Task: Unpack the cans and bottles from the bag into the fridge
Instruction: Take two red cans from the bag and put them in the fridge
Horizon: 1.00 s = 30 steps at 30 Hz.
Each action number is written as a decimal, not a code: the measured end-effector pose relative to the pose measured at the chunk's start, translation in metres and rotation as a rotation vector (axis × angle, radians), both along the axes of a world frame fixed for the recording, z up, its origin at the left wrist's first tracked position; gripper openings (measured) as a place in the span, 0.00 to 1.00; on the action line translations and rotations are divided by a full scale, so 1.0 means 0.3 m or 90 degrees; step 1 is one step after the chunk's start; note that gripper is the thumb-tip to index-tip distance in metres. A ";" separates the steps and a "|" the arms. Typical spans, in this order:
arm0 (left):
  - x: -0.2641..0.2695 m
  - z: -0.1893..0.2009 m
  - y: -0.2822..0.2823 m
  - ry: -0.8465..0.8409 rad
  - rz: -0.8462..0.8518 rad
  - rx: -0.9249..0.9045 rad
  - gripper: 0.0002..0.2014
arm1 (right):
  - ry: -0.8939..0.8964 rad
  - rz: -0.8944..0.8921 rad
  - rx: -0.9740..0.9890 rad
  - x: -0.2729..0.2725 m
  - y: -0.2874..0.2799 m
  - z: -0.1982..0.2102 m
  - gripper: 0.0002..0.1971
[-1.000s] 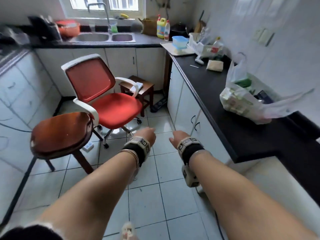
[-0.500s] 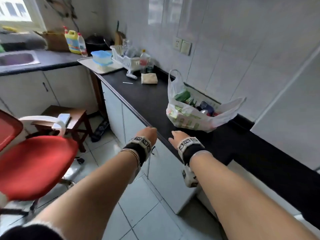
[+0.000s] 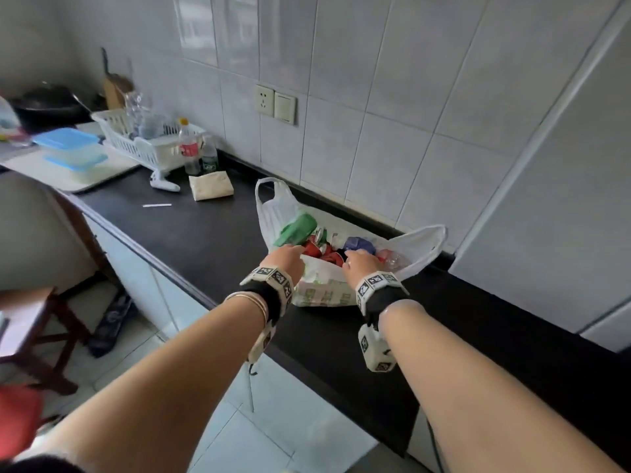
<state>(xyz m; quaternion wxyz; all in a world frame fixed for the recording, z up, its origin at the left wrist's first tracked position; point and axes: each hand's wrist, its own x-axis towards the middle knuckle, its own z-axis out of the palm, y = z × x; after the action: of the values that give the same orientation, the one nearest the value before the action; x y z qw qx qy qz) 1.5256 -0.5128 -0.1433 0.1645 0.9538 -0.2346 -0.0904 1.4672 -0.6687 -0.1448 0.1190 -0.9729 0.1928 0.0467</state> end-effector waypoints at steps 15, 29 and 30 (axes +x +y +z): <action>0.304 -0.138 -0.330 0.067 -0.107 0.035 0.19 | 0.114 -0.079 0.072 0.235 -0.289 -0.220 0.28; 0.297 -0.152 -0.371 0.148 -0.205 0.019 0.19 | 0.093 -0.088 -0.015 0.203 -0.298 -0.171 0.29; 0.294 -0.149 -0.372 0.159 -0.208 0.019 0.20 | 0.081 -0.091 -0.020 0.196 -0.293 -0.164 0.29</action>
<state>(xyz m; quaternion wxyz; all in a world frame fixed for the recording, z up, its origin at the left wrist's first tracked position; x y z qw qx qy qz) 1.6138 -0.6244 -0.1881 0.1609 0.8869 -0.3624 -0.2369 1.5259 -0.7566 -0.1939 0.0940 -0.9534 0.2698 0.0970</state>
